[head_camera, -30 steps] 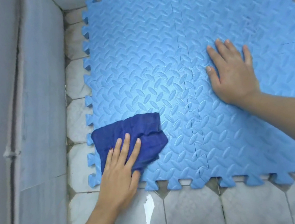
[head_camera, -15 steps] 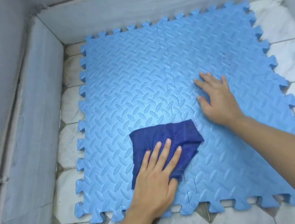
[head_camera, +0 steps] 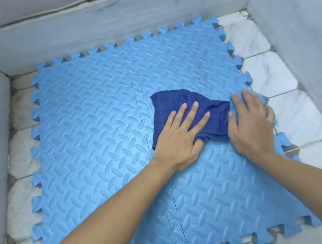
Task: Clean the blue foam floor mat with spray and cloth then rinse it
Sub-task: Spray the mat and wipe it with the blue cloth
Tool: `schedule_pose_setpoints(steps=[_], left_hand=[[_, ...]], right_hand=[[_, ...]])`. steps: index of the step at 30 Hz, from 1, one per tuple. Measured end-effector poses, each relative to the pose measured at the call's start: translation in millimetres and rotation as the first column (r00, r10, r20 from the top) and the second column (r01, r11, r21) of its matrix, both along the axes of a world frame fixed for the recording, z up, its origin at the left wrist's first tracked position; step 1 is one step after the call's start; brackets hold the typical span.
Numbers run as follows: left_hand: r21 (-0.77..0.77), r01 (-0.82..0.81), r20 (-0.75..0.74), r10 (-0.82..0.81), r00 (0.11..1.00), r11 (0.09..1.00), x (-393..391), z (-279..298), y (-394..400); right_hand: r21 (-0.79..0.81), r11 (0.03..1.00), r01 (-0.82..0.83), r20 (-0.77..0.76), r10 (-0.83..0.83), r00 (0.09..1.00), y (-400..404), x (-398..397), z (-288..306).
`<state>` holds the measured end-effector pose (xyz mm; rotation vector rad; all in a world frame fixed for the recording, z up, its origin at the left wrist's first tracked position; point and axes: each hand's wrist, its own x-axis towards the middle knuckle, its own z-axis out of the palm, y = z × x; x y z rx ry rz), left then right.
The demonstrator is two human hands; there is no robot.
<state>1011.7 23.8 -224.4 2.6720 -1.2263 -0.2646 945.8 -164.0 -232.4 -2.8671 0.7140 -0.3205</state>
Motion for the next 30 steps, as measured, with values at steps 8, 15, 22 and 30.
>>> schedule_pose_setpoints(steps=[8, 15, 22, 30], left_hand=[[0.046, -0.393, -0.013, 0.394, 0.919, 0.918, 150.4, -3.0, -50.4], [0.055, 0.072, 0.01, -0.073, 0.997, 0.996, 118.0, 3.4, -109.9], [0.063, -0.344, -0.136, 0.35, 0.927, 0.937, 192.9, 13.2, -145.8], [0.085, -0.356, -0.058, 0.361, 0.931, 0.931, 228.3, 7.0, -93.3]], right_hand=[[-0.072, 0.997, -0.013, -0.062, 0.008, 0.998, 2.6, 1.5, -1.3], [-0.063, 0.998, -0.004, -0.046, 0.001, 0.999, -1.9, 2.9, -2.7], [-0.037, 0.999, -0.001, -0.043, 0.0, 0.999, 0.0, 4.2, -2.2], [-0.035, 0.999, -0.005, -0.05, 0.003, 0.999, -0.4, 4.6, -1.5]])
